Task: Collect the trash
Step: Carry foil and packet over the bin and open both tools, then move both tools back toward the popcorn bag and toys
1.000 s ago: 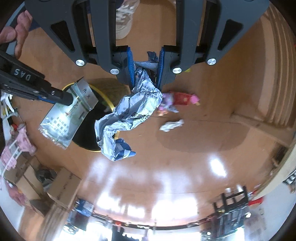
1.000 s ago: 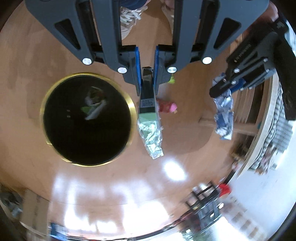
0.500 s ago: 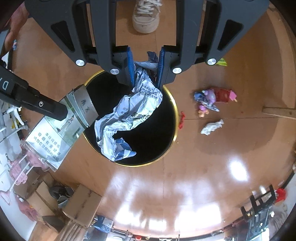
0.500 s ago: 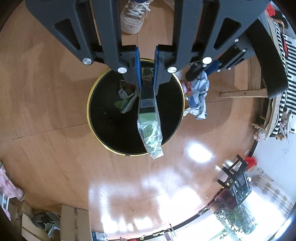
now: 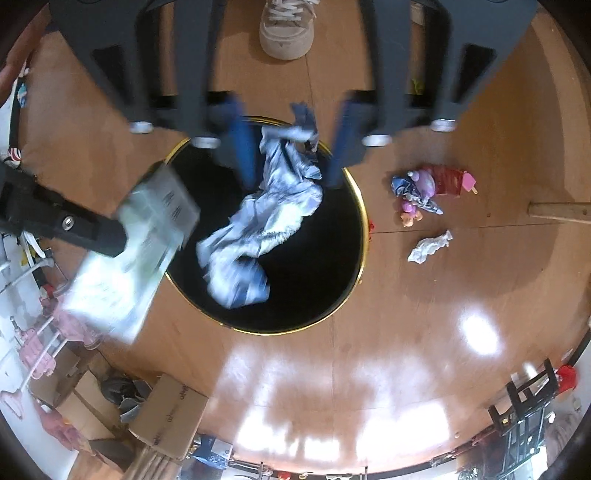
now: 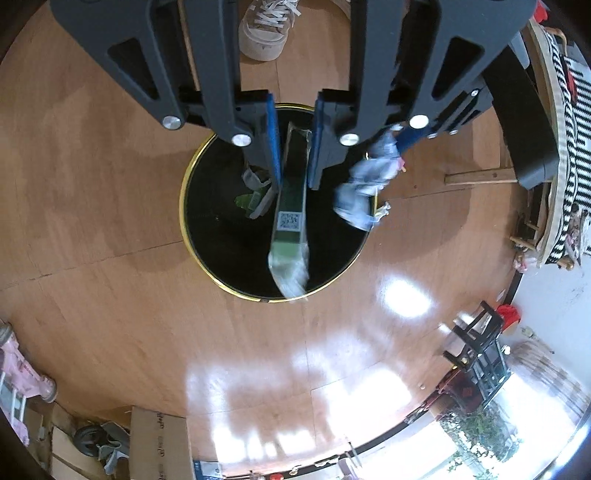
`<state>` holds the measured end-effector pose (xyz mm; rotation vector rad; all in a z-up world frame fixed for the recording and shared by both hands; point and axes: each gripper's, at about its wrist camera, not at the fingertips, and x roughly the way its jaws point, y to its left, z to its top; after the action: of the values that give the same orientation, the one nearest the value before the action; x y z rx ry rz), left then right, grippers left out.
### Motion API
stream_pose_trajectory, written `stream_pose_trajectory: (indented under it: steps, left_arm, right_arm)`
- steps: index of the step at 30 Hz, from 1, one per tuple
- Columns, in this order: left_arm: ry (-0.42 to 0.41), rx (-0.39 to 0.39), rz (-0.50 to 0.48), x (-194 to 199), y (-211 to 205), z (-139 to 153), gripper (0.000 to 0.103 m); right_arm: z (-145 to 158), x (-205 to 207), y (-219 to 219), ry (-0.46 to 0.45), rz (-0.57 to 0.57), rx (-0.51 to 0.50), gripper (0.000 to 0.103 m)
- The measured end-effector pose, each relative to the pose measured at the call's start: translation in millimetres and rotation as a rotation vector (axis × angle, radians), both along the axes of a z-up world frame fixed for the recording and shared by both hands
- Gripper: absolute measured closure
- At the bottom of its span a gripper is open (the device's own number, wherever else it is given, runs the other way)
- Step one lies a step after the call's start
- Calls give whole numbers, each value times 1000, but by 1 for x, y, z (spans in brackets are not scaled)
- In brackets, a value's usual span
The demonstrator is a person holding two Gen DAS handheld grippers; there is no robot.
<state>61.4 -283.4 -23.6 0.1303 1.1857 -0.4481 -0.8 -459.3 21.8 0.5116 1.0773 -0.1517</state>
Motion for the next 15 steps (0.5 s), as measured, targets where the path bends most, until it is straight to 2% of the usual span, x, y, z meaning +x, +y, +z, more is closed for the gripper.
stream_pose_trajectory:
  steps: [1,2,3,7,9,13,15]
  left_arm:
    - [-9,-11,4,-1,3,1,37]
    - [-23,-7,-1,-1,5,1,37]
    - [-46,11,-14,-3,6,2,35]
    - [-109,78,-24,-10,26,11,27]
    - [-118,77,-24,-14,44,18,21]
    - [-148,152,13,-28,111,37,20]
    - [-161,185,51,-38,148,45,18]
  right_arm:
    - [1,-1,-1,-6,-7,2,61]
    - [3,-1,-1,-14,-12,-4,37]
    - [6,-2,0,-28,-19,-21,35]
    - [11,-1,8,-46,16,-25,34]
    - [13,2,19,-52,51,-15,34]
    - [18,6,55,-65,142,-6,33]
    - [20,8,87,-68,221,-14,33]
